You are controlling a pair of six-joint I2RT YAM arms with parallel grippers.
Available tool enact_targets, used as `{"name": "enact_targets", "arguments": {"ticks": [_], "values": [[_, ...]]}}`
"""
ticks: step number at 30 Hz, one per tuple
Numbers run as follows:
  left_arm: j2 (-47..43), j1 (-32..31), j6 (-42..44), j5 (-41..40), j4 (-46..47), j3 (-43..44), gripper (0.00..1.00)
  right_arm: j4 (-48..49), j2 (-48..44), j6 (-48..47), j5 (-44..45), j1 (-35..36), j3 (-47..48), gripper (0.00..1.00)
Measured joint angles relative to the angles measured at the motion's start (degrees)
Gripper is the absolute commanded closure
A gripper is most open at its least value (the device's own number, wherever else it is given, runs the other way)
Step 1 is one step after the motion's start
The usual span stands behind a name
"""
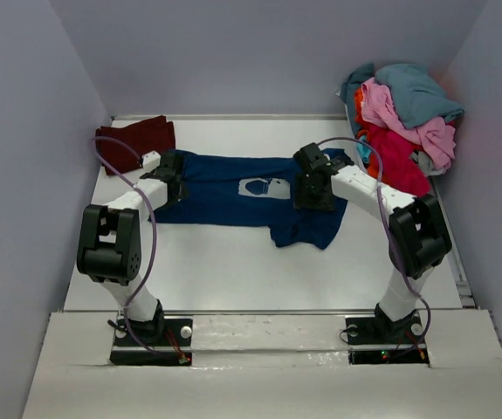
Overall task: Fold and stack the t-shirts
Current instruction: Flatten out the tshirt
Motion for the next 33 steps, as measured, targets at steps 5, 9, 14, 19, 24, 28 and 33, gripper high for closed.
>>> {"name": "enact_targets", "arguments": {"ticks": [5,9,14,19,24,28,33], "values": [[-0.04,0.00,0.26,-0.07,-0.02,0.00,0.05,0.13,0.00,-0.92,0.61,-0.20,0.00,0.31],[-0.04,0.02,0.46,-1.14,-0.61,0.00,0.05,0.79,0.00,-1.33,0.63,-0.46,-1.16,0.31],[0.28,0.72,0.48,-3.56,-1.70,0.24,0.04,0.81,0.00,-1.03,1.07,-0.46,-3.89,0.31],[2.58,1.66,0.07,-4.98,-2.32,0.87,0.04,1.29,-0.11,0.28,1.73,-0.46,-6.86,0.31],[2.82,2.25,0.02,-5.33,-1.92,0.61,0.04,1.86,-0.50,1.66,1.66,-0.46,-9.46,0.32],[2.82,2.78,0.04,-5.25,-0.70,-0.96,0.05,2.64,-0.63,2.54,1.16,-0.46,-9.97,0.36],[2.80,3.13,0.11,-5.09,0.92,-2.69,0.06,2.95,-0.59,2.80,-0.07,-0.46,-10.08,0.40]]}}
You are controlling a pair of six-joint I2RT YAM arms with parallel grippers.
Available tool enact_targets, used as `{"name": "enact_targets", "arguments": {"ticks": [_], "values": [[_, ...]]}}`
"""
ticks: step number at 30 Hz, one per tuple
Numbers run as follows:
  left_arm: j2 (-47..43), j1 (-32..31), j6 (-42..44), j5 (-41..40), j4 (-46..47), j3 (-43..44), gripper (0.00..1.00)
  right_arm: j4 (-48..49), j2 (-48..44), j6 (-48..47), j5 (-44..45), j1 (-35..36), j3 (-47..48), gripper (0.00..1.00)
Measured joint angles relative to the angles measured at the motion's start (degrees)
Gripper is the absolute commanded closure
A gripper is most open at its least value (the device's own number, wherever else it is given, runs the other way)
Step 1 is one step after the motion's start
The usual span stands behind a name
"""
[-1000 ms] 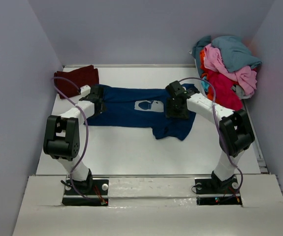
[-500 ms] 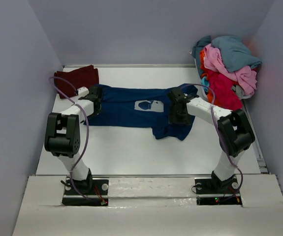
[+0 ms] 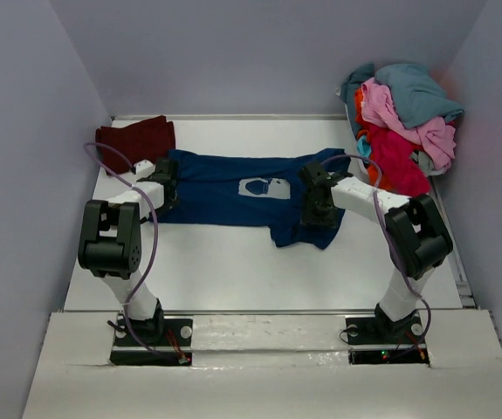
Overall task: Fold and stack the t-shirts
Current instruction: Flatten out the tshirt
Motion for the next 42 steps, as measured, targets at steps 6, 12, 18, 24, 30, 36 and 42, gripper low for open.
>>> {"name": "enact_targets", "arguments": {"ticks": [6,12,18,24,30,36,42], "values": [[0.37,0.66,0.28,0.61,1.11,0.02,0.07,0.85,3.04,-0.15,-1.27,0.00,2.67,0.42],[0.98,0.87,0.87,1.09,2.91,0.28,0.10,1.31,4.81,-0.94,-1.68,0.00,3.87,0.46],[1.29,0.98,1.31,2.21,4.17,0.28,0.23,1.77,4.81,-1.38,-1.90,0.00,3.87,0.66],[1.42,0.98,1.88,3.82,5.18,0.24,0.52,2.16,4.66,-1.31,-2.16,0.00,3.74,0.77],[1.42,0.96,2.23,5.01,6.16,-0.24,0.75,2.08,2.82,-1.29,-2.12,0.00,3.56,0.93],[1.22,0.98,2.49,5.03,6.34,-0.50,0.83,1.66,0.02,-1.31,-1.81,0.00,3.54,0.93],[0.66,0.98,2.25,5.07,5.86,-0.87,0.94,0.46,-2.25,-1.31,-0.79,0.00,3.54,0.93]]}}
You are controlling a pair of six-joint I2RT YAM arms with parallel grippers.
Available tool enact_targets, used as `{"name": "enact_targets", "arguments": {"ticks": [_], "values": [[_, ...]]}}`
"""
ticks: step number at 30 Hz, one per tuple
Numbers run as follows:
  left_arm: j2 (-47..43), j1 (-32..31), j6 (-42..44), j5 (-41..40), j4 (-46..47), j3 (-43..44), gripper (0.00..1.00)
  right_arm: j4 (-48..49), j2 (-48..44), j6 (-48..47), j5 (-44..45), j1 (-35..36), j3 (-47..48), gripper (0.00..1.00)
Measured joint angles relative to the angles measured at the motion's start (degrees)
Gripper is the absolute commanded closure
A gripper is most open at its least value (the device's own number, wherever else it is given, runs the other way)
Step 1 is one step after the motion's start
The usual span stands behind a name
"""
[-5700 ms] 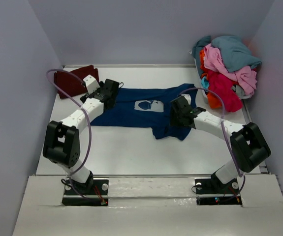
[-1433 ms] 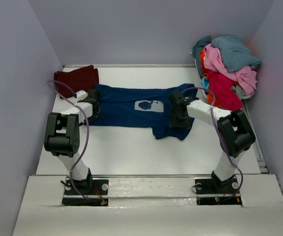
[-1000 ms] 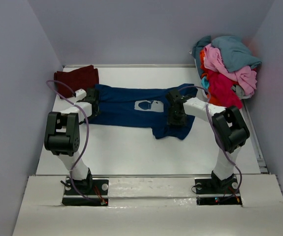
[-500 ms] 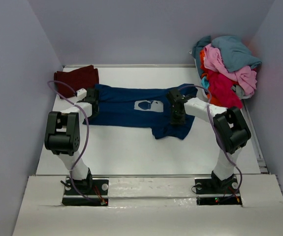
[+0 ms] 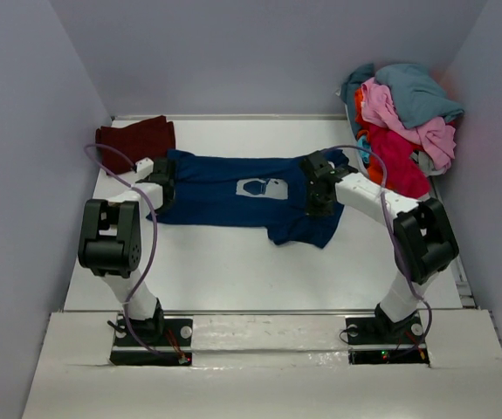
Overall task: Fold and stack the t-shirts
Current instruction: Flatten out the tshirt
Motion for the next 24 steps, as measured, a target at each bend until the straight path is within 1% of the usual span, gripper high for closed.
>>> {"name": "enact_targets", "arguments": {"ticks": [8,13,18,24], "values": [[-2.89,0.00,0.02,0.50,-1.68,-0.39,0.94,-1.86,-2.80,0.07,0.63,0.00,-0.11,0.93],[-7.13,0.00,-0.13,1.36,-3.54,-0.39,0.94,-4.00,-7.23,0.50,2.08,0.00,-0.11,0.93],[-14.32,0.00,0.24,1.55,-7.10,0.13,0.94,-6.84,-14.95,1.09,4.79,0.02,0.09,0.93],[-23.98,-0.15,1.25,1.38,-11.54,4.00,0.94,-10.40,-23.19,1.38,8.50,0.15,2.84,0.93]]}}
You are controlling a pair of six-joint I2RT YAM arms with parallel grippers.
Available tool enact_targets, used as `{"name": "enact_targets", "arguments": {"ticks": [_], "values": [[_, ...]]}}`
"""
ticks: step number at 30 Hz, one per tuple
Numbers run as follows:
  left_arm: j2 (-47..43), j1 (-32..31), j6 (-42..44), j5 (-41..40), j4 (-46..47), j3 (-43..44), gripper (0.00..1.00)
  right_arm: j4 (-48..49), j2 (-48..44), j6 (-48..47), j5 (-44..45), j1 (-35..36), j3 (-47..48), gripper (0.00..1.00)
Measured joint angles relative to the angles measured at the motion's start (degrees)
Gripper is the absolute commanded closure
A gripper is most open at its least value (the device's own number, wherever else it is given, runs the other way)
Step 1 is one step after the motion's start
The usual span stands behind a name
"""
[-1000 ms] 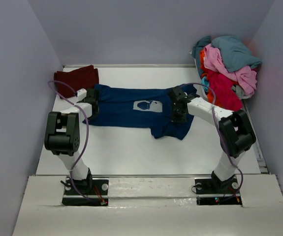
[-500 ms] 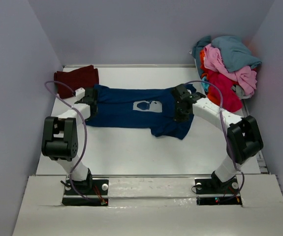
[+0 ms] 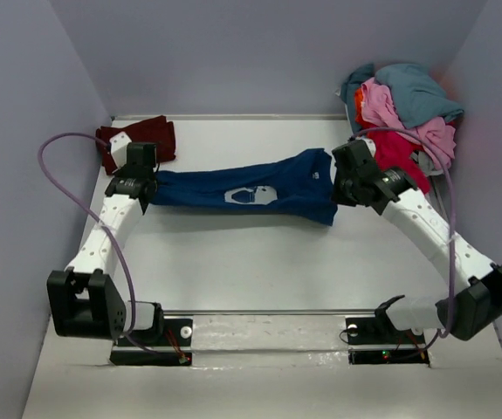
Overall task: Fold and stack the t-shirts
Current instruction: Flatten out the tshirt
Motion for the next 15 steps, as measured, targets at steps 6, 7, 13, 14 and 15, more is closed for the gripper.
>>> {"name": "enact_targets", "arguments": {"ticks": [6,7,13,14,15], "values": [[-10.10,-0.39,0.68,-0.17,-4.04,2.36,0.94,-3.06,-9.22,-0.31,4.26,0.02,3.67,0.93],[-11.37,-0.70,0.76,-0.33,-4.46,2.62,0.94,-3.32,-11.06,-0.31,5.01,0.09,3.93,0.93],[-21.59,-2.71,0.79,-1.44,-7.63,1.46,0.94,-4.61,-24.65,0.09,6.78,0.35,1.01,0.93],[-24.59,-2.99,0.79,-1.79,-8.22,0.68,0.94,-4.92,-27.26,0.24,6.80,0.35,-0.04,0.93],[-26.99,-3.06,0.79,-2.08,-8.72,0.11,0.94,-5.31,-29.81,0.44,6.91,0.35,-1.33,0.93]]}}
